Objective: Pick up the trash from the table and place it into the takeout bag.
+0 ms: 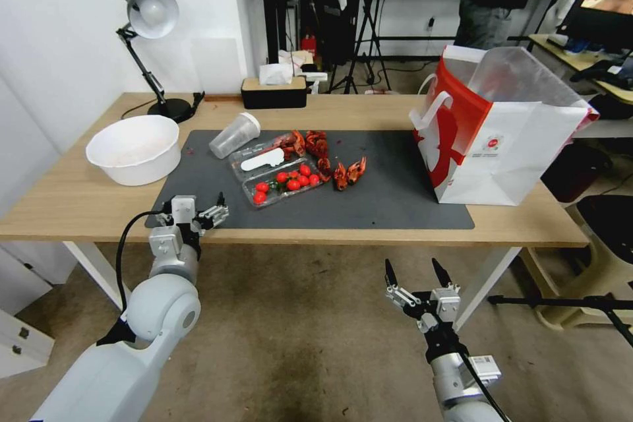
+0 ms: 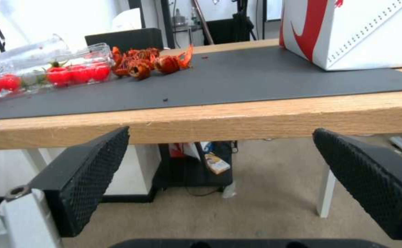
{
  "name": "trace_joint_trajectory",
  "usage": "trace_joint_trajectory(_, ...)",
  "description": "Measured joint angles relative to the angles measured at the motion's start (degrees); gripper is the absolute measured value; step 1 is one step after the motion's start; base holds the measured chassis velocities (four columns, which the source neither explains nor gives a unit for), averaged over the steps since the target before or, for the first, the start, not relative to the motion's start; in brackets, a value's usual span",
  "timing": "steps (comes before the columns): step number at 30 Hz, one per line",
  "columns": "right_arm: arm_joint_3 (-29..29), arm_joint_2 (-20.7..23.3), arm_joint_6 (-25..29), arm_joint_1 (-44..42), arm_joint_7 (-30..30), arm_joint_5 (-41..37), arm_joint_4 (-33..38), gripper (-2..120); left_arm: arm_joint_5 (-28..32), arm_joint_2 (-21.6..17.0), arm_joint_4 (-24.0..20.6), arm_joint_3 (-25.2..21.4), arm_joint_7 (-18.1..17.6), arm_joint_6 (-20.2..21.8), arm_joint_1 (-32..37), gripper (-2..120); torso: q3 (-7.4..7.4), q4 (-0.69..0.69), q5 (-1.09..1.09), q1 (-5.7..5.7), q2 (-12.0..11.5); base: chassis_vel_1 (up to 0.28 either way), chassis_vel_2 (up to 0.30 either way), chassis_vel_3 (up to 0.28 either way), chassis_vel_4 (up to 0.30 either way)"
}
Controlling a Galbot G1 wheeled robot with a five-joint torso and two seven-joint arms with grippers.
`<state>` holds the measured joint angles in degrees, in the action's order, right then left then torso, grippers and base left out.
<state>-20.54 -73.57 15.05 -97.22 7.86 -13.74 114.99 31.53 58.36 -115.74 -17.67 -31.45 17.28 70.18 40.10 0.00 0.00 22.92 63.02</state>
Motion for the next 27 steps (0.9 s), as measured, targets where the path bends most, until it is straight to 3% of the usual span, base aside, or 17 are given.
trace_joint_trajectory(22, 0.55, -0.38, 0.0, 0.15, -0.07, 0.2, -0.62, 100, 1.26, 0.87, -3.32, -3.78, 0.7, -0.09, 3.0, 100, 0.0, 0.01, 0.0, 0.0, 0.0, 0.0, 0.0, 0.0, 0.0)
trace_joint_trajectory(25, 0.3, -0.42, 0.0, -0.22, -0.08, 0.21, -0.34, 100, 2.81, 0.55, -1.44, -3.18, 2.82, -2.17, -0.21, 100, 0.01, 0.0, 0.0, 0.0, 0.0, 0.0, 0.0, 0.0, 0.0)
trace_joint_trajectory(27, 0.24, -0.53, 0.02, -0.38, -0.09, 0.22, -0.23, 100, 3.27, -0.14, 0.9, -1.91, 6.09, -4.97, -3.57, 100, 0.01, 0.0, 0.0, 0.0, 0.0, 0.0, 0.0, 0.0, 0.0)
